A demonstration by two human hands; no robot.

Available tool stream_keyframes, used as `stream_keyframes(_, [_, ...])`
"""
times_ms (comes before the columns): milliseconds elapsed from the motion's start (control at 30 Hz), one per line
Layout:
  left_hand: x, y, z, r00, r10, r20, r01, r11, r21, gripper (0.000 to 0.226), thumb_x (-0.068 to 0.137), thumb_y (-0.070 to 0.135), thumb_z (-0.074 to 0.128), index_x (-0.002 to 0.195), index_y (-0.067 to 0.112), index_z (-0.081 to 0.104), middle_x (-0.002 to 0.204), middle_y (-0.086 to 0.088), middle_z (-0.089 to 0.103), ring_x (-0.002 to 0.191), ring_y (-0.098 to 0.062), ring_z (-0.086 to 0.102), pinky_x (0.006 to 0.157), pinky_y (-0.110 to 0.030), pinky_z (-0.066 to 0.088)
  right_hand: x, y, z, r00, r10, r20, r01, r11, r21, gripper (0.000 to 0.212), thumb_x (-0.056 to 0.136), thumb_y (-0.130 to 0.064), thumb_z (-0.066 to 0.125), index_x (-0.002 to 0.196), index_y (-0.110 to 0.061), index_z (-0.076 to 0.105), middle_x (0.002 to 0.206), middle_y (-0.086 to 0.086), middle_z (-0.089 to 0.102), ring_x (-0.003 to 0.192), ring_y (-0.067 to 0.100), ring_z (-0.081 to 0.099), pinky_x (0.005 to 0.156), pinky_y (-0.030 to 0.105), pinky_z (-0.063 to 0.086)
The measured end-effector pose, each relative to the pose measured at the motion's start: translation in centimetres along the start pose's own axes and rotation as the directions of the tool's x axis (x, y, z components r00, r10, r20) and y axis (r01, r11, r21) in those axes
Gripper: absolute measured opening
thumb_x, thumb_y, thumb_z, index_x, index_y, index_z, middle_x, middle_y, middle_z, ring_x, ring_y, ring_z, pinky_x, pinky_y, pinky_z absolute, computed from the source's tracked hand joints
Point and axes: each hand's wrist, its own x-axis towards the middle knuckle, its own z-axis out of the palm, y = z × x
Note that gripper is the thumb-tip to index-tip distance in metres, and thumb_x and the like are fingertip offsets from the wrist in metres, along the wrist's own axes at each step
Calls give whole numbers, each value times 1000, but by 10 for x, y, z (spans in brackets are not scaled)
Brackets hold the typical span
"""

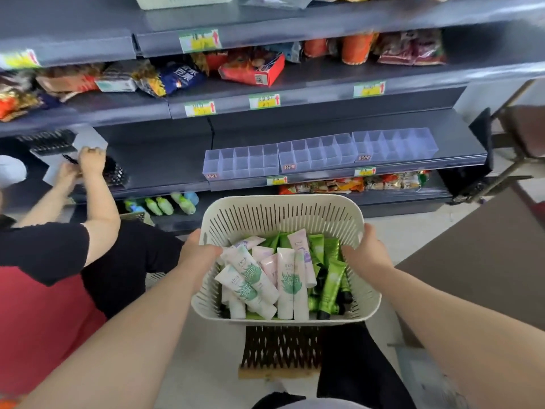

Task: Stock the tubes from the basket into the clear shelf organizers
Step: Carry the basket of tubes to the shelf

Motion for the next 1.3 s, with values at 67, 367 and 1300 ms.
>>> stream_keyframes(67, [23,15,16,1000,-13,0,13,1000,-1,38,81,1,66,100,31,52,89,7,62,77,-13,57,58,-26,42,32,-7,-3,1000,16,17,-16,1000,12,54,90,-17,52,136,-21,25,105,9,53,79,26,59,56,32,47])
stream_keyframes(367, [110,75,98,985,-174,19,174,984,-36,37,81,17,75,105,38,56,99,5,67,90,-19,63,71,-31,51,164,-21,-27,994,63,88,-63,998,-9,63,90,-18,56,139,-28,17,111,9,51,58,1,40,40,15,29])
stream_keyframes(1300, [381,-88,231,947,-241,211,203,961,186,52,77,12,73,124,13,51,107,-9,68,96,-28,65,86,-50,54,381,49,163,971,228,-64,-233,969,-84,67,86,-23,57,138,-34,18,100,14,49,78,33,60,71,45,54])
